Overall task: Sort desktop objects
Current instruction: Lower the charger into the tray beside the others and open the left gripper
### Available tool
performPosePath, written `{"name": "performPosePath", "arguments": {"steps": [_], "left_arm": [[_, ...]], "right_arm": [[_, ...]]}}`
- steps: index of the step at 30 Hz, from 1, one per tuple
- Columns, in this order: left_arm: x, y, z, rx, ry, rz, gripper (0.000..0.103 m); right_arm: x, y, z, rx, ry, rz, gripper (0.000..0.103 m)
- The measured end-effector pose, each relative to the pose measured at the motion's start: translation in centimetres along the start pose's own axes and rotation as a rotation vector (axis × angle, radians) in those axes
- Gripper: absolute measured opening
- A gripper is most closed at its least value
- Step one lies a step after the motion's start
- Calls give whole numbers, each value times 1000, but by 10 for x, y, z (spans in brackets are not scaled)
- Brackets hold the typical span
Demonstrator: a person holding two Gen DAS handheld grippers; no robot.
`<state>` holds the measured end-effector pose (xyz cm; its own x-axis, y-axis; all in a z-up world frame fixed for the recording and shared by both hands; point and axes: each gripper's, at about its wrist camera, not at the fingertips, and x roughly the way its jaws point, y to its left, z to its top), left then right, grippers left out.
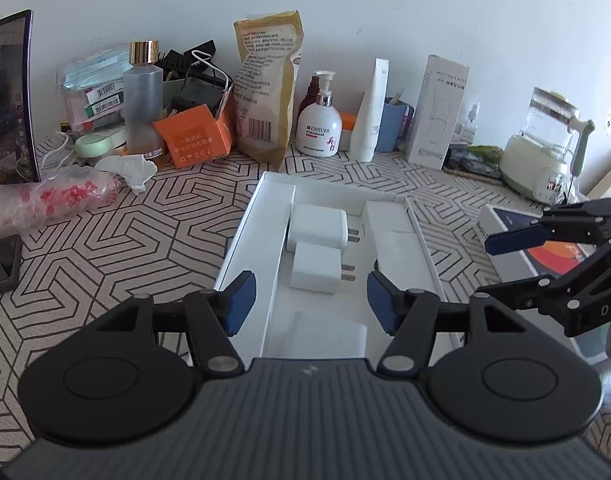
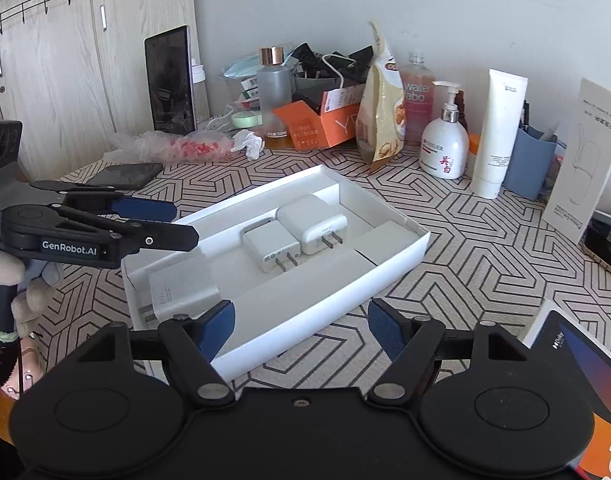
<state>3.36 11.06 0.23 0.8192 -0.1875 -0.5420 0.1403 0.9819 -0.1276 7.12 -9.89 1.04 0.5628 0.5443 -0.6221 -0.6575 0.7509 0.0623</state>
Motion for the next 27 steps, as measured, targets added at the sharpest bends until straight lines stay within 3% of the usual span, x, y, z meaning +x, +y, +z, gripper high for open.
{"name": "performPosePath", "arguments": {"steps": [5,8,10,14,16,20,27], "left_arm": [[-6,0,-8,54,6,-14,73],[-11,7,-8,57,7,-9,78],[-12,13,-8,70,4,23,85],[-4,29,-8,54,5,39,86],[6,39,-7,11,56,18,86],[12,45,-9,-25,77,-31,84],[10,24,-17,22,84,-128,83]], "right_arm": [[27,33,8,-88,47,27,78],[48,48,17,-155,99,-1,78],[58,56,19,-185,130,0,78],[68,65,23,-261,173,-2,79],[70,63,25,-266,189,-30,79],[70,58,26,-253,209,-51,80],[67,51,20,-231,213,-91,85]]}}
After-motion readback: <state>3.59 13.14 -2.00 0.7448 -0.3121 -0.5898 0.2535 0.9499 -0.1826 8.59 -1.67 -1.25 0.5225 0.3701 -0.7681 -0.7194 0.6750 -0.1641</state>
